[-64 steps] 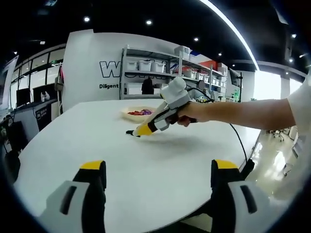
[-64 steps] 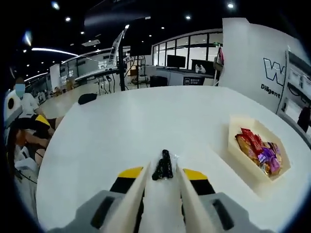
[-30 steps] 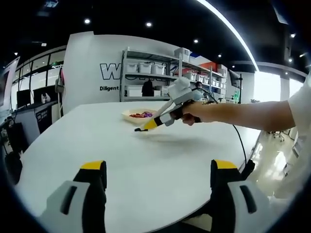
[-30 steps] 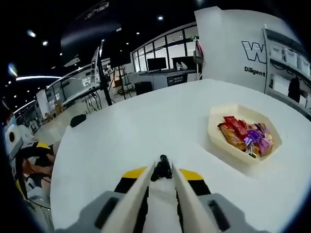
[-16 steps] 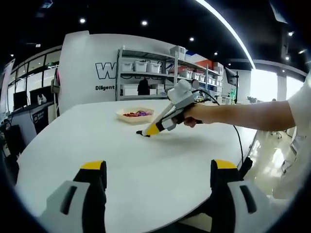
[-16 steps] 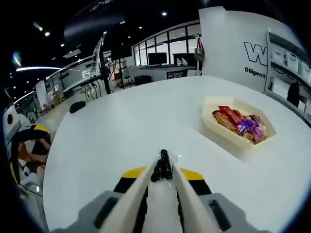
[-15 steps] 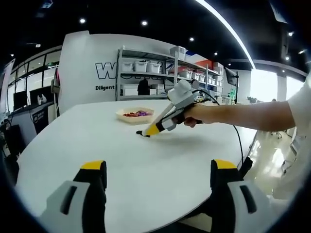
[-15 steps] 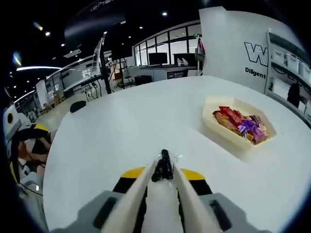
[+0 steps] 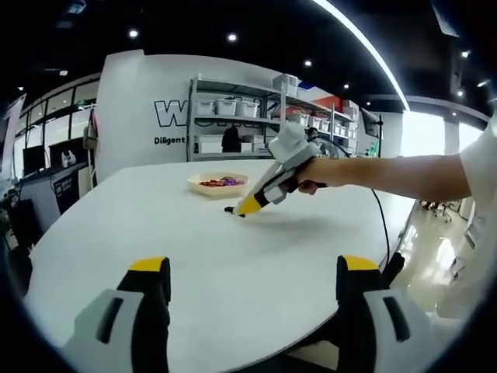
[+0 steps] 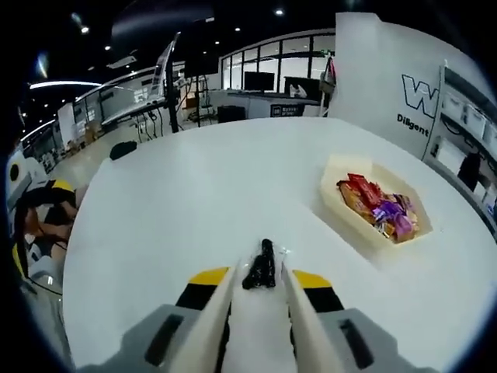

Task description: Place the target food into the container with the food tongs after gripping and lifting it, then release it inside without dropping or visibly crushing the food.

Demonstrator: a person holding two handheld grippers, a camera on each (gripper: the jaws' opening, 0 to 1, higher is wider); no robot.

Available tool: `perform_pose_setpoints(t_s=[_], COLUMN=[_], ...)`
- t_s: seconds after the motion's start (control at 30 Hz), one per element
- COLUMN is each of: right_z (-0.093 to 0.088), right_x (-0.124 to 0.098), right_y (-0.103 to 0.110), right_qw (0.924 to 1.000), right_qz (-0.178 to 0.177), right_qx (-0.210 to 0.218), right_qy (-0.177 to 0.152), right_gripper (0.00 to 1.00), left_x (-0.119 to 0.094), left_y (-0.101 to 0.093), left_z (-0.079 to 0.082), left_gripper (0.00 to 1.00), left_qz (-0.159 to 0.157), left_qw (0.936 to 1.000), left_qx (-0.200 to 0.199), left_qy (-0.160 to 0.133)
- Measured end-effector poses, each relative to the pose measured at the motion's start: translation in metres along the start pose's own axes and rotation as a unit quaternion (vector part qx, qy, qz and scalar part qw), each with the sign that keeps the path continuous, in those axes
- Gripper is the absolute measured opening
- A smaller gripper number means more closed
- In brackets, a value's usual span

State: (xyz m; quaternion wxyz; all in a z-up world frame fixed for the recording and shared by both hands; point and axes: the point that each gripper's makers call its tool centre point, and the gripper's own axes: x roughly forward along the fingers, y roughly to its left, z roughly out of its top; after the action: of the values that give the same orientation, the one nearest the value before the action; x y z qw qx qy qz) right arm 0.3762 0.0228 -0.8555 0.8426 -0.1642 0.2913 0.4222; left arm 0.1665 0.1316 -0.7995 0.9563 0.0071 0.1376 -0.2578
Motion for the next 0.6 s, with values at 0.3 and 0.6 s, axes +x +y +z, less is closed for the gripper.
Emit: perform_pose_setpoints(t_s=[0.3, 0.6], right_z=[-0.0050, -0.0075], right_x=[0.0048, 0.0049], right_y=[0.0000, 0.0024], right_qw=[0.9993, 0.9983], right_qz=[0.001, 0.005], right_qx=[-0.009, -0.014], right_qy=[0.035, 0.057], right_gripper=[0.22, 0.15], left_x=[0.0003, 0.0004], left_y=[0.0033, 0.0075], left_z=[0.0013, -0.0008], left_gripper=[0.87, 0.87], left_qz=[0.000, 0.002], left_qw=[1.0000, 1.0000], left_qx=[-0.002, -0.004], left_qy=[-0.003, -0.001])
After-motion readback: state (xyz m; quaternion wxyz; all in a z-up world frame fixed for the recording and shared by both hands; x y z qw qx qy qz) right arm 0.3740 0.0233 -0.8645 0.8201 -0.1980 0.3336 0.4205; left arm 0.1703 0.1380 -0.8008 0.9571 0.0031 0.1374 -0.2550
